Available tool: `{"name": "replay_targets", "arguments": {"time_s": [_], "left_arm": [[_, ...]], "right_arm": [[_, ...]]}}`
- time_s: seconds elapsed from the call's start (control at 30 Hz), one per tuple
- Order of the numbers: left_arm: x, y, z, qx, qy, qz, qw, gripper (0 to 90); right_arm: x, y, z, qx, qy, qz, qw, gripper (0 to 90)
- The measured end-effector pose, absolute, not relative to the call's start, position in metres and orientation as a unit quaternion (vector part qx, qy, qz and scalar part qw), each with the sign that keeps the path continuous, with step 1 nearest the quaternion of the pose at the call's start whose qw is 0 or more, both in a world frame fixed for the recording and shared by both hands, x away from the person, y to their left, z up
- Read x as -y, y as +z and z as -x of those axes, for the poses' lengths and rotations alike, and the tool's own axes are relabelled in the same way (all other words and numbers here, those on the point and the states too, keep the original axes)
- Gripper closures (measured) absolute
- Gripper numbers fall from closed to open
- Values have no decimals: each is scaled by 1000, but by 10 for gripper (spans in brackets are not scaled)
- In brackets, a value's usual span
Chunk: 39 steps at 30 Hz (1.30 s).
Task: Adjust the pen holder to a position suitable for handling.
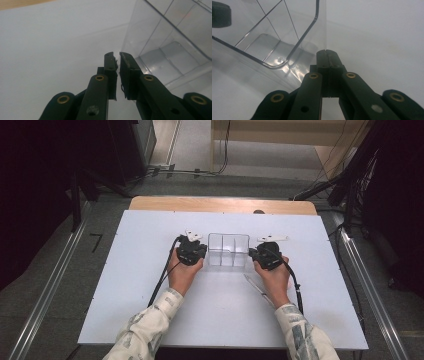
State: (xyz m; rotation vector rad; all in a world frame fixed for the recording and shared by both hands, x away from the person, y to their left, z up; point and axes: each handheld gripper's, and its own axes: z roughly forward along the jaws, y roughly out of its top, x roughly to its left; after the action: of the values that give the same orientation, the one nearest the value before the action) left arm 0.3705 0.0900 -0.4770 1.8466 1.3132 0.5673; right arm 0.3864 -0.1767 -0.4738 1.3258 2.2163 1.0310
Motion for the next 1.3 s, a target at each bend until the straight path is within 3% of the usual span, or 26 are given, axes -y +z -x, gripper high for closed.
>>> {"name": "replay_targets", "arguments": {"time_s": [0.13,0.33,0.53,1.3], "left_arm": [[-111,-474,-363,-540,239,-703,396,710],[-149,-472,-343,-579,274,-659,394,482],[-184,-472,-321,-612,276,-616,412,295],[-244,-488,-259,-647,306,-581,388,200]], "right_arm": [[183,-474,-387,-779,367,-475,181,782],[196,-473,-383,-774,378,-477,176,573],[211,-468,-374,-767,379,-479,197,437],[299,-470,-300,-743,383,-503,219,242]]}}
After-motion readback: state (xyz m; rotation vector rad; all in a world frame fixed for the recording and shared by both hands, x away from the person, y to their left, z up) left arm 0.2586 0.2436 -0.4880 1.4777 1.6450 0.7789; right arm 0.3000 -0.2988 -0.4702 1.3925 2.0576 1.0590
